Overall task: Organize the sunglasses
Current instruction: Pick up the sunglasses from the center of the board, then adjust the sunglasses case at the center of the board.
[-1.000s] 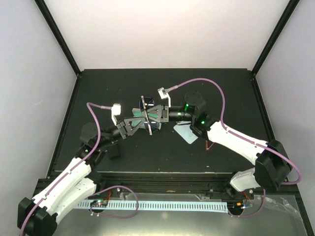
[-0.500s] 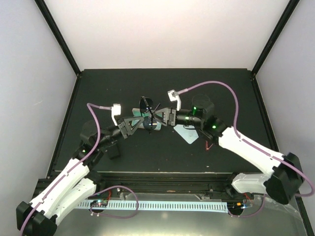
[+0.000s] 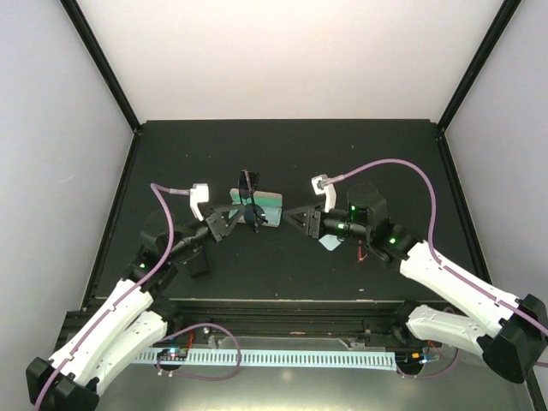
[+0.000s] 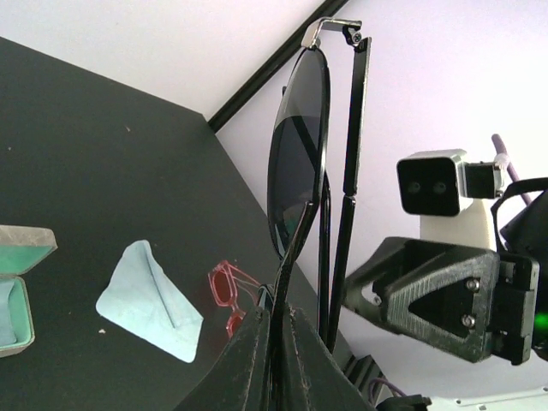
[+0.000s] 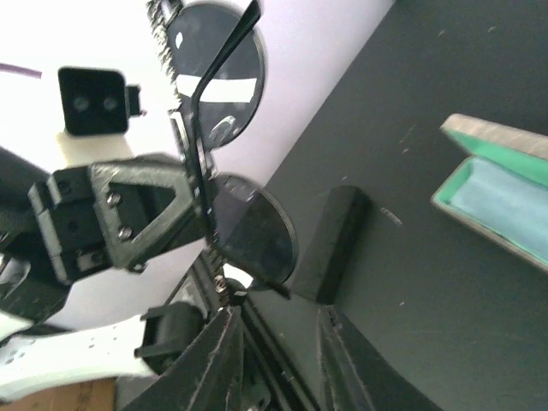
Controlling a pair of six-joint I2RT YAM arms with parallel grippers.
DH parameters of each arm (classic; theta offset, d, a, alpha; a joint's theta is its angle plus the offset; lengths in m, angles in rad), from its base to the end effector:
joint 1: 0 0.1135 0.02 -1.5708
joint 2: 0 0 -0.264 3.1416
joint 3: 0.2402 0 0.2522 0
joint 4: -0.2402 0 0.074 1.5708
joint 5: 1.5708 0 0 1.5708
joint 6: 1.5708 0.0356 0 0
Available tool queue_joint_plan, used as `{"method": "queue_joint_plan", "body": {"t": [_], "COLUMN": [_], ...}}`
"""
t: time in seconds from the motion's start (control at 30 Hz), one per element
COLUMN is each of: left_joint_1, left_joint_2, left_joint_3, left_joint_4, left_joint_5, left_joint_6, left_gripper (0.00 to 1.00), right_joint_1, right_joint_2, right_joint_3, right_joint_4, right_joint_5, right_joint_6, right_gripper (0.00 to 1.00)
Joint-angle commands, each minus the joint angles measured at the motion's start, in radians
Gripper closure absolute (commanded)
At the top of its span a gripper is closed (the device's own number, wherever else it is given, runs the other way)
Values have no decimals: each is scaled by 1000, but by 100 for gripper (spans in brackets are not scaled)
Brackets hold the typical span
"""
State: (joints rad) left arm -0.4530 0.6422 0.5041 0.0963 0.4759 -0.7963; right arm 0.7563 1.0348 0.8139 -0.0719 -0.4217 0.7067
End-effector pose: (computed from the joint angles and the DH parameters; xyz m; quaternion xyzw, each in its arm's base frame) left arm 0.1412 -0.0869 0.2929 0.0410 0.7190 -0.5314 0.4462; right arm 0.1640 0.1748 0.3146 -0.1442 0.7816 0.5146 0.3218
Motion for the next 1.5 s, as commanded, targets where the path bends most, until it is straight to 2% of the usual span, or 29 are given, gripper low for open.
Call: {"method": "queue_joint_plan", "body": {"t": [0.0,0.1,0.2,0.37,0.53,0.73,0.9,1.23,1.47], "left_joint_1": [5,5,5,5,6,7,7,7,7], "left_joint_2": [3,4,6,40,77,112,138,199,266], "left_joint_3": [75,100,142,206,210,183,166,189,202], "left_joint_4": [-17,-83,-195,-378,-389,-370,-364,-415,-419], "left_joint_5": [6,-34,-116,-249,-267,-257,-254,-231,-224], "left_joint_6": [15,68,185,348,448,478,488,486,483], "left_gripper": [99,98,99,98,98,98,99,98,99], "right_joint_1": [-2,-3,-2,-1,19,54,55,43,8], "right_joint_2": [12,10,45,201,431,684,813,907,932], "right_joint_3": [-10,-9,-12,-66,-50,70,132,227,273], "right_joint_4": [99,26,-51,-2,93,116,115,33,8], "right_joint_5": [-139,-15,130,105,62,52,93,283,327], "right_joint_6": [-21,-30,-43,-36,-26,-33,-20,12,13], "right_gripper": [76,76,76,76,80,83,85,87,87]}}
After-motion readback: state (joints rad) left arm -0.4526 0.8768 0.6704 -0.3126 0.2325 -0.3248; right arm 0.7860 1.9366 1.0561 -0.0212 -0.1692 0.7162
